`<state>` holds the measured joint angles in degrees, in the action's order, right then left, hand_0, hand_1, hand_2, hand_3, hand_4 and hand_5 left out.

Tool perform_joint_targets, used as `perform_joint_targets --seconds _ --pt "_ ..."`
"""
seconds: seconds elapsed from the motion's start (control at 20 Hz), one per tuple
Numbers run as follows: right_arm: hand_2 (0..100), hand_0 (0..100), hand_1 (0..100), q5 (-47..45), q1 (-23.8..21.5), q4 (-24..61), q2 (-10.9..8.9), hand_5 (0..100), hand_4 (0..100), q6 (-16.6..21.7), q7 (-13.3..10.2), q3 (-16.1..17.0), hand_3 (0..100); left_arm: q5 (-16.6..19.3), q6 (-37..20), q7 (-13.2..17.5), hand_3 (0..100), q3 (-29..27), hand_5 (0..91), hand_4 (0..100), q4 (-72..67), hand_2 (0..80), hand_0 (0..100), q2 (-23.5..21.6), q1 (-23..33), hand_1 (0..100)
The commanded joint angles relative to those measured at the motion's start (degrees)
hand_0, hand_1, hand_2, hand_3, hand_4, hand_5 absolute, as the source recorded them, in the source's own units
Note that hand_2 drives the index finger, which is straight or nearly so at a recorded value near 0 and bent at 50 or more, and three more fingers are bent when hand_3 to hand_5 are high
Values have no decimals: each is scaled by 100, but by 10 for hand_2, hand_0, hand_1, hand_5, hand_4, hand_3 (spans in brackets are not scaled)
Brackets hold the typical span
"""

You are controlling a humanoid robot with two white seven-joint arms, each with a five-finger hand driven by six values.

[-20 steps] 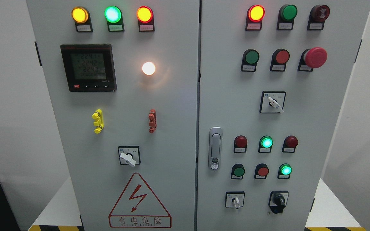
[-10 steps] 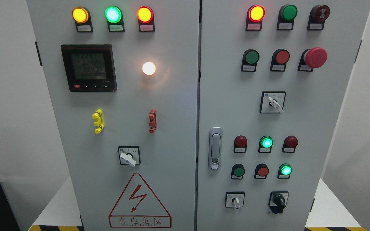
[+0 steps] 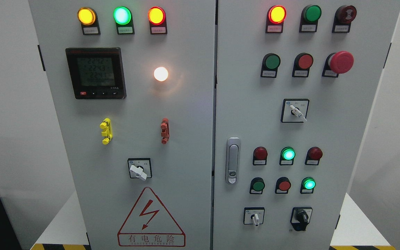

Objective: Turn on light switch 1

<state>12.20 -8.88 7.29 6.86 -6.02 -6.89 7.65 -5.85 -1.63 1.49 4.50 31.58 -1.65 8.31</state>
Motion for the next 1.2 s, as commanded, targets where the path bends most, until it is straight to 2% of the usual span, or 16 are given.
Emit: perform_joint_targets --seconds 0.0,0.4,0.55,1.15 --pt "0 54 0 2 0 0 0 0 0 5 4 0 0 75 40 0 0 402 0 0 -2428 0 119 41 -215 56" --pt "0 54 0 2 0 0 0 0 0 5 -5 0 0 75 58 9 0 385 0 0 -2622 0 106 121 -215 6" --pt "0 55 0 2 0 0 0 0 0 5 3 0 0 84 58 27 0 411 0 0 -2973 0 106 173 -215 2" --pt "0 54 0 2 0 0 0 0 0 5 4 0 0 110 40 44 0 428 0 0 -2974 0 117 279 -215 0"
